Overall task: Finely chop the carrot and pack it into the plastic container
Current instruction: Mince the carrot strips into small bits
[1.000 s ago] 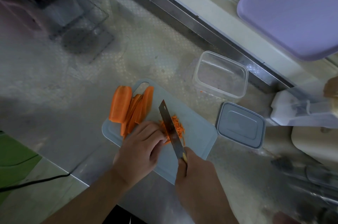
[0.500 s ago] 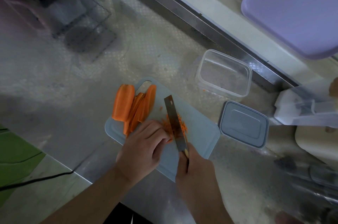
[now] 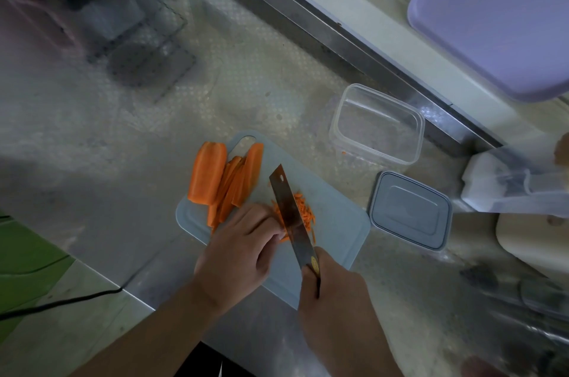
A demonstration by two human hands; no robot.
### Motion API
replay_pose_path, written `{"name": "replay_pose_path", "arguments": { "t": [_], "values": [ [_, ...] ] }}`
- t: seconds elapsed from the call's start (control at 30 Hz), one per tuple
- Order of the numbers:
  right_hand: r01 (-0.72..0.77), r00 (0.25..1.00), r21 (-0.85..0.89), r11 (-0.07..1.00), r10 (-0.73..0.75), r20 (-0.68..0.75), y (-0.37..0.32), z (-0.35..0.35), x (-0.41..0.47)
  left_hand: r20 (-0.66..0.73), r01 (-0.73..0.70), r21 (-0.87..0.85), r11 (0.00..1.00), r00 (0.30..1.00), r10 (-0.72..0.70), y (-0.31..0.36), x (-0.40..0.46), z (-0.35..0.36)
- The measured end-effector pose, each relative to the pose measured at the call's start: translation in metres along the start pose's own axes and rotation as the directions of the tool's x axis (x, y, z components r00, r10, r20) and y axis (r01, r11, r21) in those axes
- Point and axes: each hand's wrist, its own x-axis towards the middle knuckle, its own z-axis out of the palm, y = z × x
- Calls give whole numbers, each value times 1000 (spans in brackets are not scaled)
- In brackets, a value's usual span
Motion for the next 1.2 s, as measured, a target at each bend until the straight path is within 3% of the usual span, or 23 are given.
{"name": "replay_pose_path", "arguments": {
  "t": [0.47, 0.97, 1.2],
  "values": [
    [-30, 999, -106, 994, 34, 37, -3, 3, 5, 11, 19, 5, 1000, 1000, -19, 2, 2, -1],
    [-17, 999, 30, 999, 18, -39, 15, 27, 13, 22, 9, 11, 1000, 1000, -9, 5, 4, -2],
    [-22, 1000, 54, 998, 22, -12, 21, 23, 15, 8, 116, -17, 993, 993, -115, 14, 8, -6]
  ]
}}
